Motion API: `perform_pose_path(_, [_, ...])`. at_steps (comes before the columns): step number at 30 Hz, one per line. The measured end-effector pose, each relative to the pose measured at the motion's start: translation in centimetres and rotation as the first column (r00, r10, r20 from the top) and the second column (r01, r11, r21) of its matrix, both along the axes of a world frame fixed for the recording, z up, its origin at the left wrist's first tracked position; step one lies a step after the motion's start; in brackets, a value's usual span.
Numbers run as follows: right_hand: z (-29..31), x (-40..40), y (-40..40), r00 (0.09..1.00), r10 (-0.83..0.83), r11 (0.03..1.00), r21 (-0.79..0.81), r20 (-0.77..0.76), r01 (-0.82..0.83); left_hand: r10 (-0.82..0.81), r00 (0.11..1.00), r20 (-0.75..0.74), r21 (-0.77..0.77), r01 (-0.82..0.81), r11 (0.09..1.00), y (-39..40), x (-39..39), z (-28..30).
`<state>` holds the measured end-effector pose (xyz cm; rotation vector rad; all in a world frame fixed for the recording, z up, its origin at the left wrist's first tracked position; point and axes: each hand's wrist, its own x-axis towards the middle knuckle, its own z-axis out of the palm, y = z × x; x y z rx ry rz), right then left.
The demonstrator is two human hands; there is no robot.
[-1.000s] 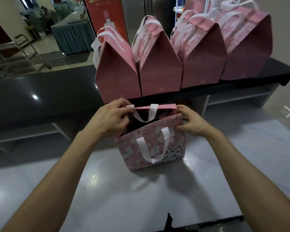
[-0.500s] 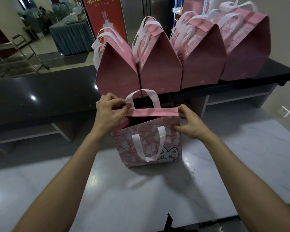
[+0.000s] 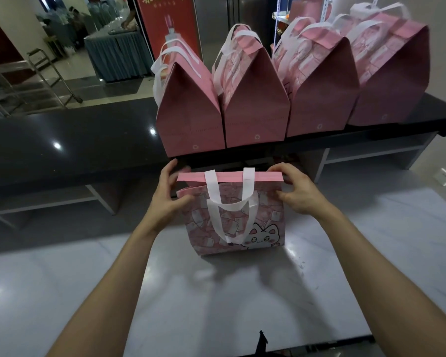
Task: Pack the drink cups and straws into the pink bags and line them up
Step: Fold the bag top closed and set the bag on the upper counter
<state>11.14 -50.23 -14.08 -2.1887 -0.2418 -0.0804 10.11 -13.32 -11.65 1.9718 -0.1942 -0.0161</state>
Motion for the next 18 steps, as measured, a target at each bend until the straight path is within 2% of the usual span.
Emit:
perform_pose_path(5, [0.3, -0.1, -0.1, 1.0, -0.024, 1.0, 0.007, -0.015, 0.024, 0.109, 0.992, 0.055, -0.059, -0.106, 0.993, -0.7, 0.8, -0.5])
perform_pose_path(8, [0.4, -0.4, 0.2, 0.998, -0.053, 0.999, 0.013, 0.032, 0.052, 0.146, 0.981, 0.125, -0.026, -0.144, 0.989, -1.0, 1.2, -1.1])
perform_pose_path(14, [0.2, -0.8, 0.4, 0.99, 0.003, 0.985, -0.169, 0.143, 0.022, 0.108, 0.964, 0.243, 0.093, -0.134, 0.987, -0.9, 1.8, -1.6])
perform_pose_path(18, [0.8, -1.3, 0.5, 0.974, 0.04, 0.981, -0.193, 0.223, 0.004, 0.053, 0.956, 0.287, 0.16, -0.103, 0.982, -0.1, 1.7, -1.5])
